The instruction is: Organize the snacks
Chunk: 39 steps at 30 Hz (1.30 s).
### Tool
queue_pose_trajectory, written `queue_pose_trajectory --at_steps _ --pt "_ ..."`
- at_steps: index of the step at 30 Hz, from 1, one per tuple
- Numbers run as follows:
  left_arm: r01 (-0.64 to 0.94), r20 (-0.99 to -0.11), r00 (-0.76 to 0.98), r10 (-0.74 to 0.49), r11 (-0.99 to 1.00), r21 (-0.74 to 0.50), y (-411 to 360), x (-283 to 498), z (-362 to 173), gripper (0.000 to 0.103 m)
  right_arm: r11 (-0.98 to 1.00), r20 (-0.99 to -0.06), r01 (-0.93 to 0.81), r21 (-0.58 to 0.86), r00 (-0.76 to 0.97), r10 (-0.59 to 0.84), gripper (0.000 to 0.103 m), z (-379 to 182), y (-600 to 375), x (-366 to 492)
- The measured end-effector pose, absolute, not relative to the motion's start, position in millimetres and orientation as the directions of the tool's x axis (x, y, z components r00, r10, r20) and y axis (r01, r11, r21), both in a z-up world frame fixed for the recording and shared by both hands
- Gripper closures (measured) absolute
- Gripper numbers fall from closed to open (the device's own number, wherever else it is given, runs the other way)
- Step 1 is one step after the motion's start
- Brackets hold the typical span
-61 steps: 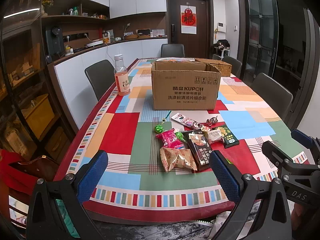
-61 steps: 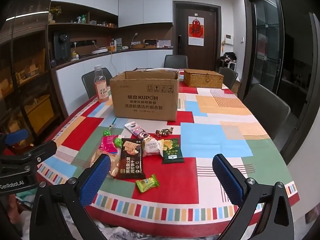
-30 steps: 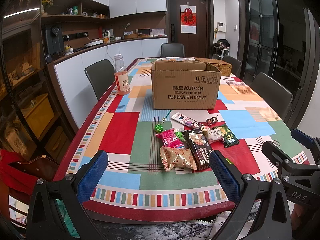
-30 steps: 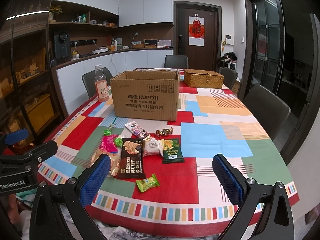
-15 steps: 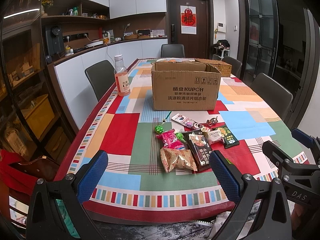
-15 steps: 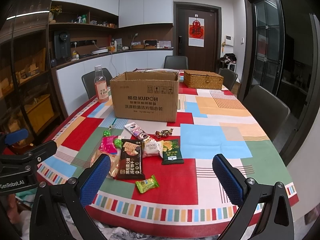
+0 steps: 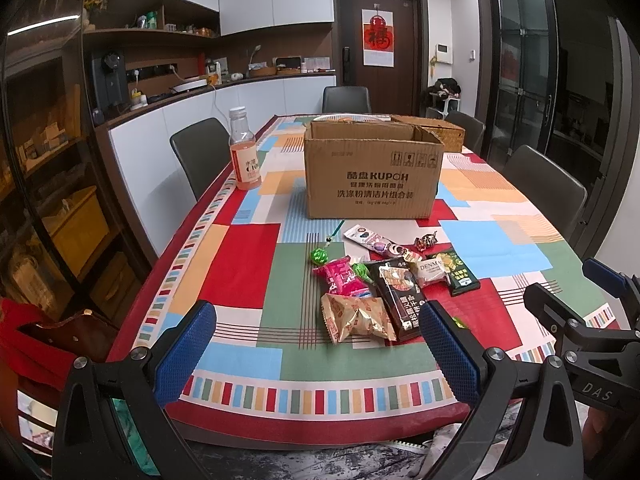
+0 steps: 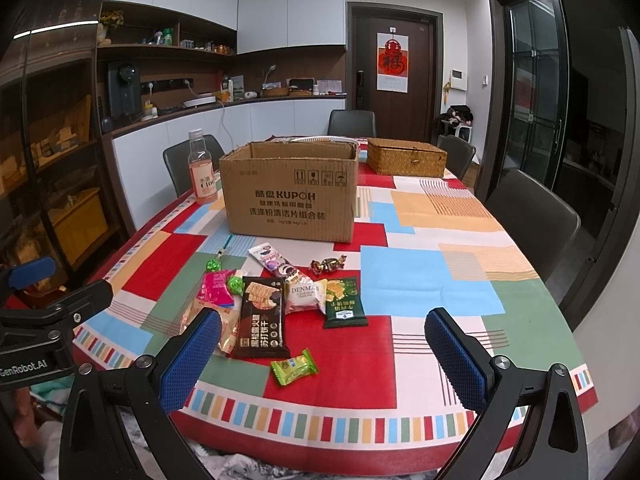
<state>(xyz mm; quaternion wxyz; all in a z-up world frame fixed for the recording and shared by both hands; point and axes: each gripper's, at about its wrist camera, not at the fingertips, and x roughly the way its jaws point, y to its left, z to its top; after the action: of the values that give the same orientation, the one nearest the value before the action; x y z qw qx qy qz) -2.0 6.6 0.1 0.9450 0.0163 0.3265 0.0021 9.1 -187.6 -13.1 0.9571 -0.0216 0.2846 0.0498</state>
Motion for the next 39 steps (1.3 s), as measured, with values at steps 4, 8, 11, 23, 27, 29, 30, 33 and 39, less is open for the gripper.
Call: queue_pose_trajectory --at_steps 4,8,11,23,27,29,30,33,39 --pt "0.006 -0.633 0.774 0.011 1.0 0.025 8.1 3.8 -5.1 0.0 0.994 -0.564 -0.108 -0.013 0.822 0.082 0.001 -17.6 -187.3 14.1" --pt "0.008 -0.659 0.753 0.003 1.0 0.014 10.5 11.6 -14.6 0.0 0.994 -0.595 -0.113 -0.012 0.799 0.083 0.001 -25.0 -185.9 21.7" --pt "0.015 -0.679 0.734 -0.007 1.0 0.005 11.6 17.8 -22.4 0.0 0.993 -0.627 -0.118 -0.008 0.775 0.087 0.001 -32.6 -184.9 28.9" --pt "0.039 -0.769 0.637 -0.055 0.998 -0.039 17.3 54.8 -54.4 0.0 0.989 -0.761 -0.144 0.02 0.639 0.108 0.004 -70.3 -175.9 68.0" --pt "0.061 -0.794 0.601 -0.086 0.996 -0.062 18.3 70.1 -64.6 0.0 0.989 -0.798 -0.146 0.022 0.594 0.105 0.007 -81.6 -172.4 80.9" --pt "0.07 -0.806 0.585 -0.097 0.995 -0.069 17.8 77.4 -68.8 0.0 0.99 -0.815 -0.142 0.024 0.57 0.101 0.008 -87.4 -172.1 87.9" --pt "0.074 -0.811 0.576 -0.104 0.994 -0.074 17.8 81.1 -71.5 0.0 0.99 -0.822 -0.14 0.023 0.56 0.099 0.009 -89.8 -171.9 90.3" --pt "0.091 -0.826 0.548 -0.13 0.991 -0.095 16.3 91.6 -78.3 0.001 0.99 -0.841 -0.137 0.019 0.533 0.09 0.012 -95.2 -171.0 97.2" --pt "0.122 -0.847 0.5 -0.181 0.983 -0.138 16.3 109.5 -94.4 0.004 0.989 -0.879 -0.145 0.024 0.468 0.09 0.02 -109.6 -166.6 107.0"
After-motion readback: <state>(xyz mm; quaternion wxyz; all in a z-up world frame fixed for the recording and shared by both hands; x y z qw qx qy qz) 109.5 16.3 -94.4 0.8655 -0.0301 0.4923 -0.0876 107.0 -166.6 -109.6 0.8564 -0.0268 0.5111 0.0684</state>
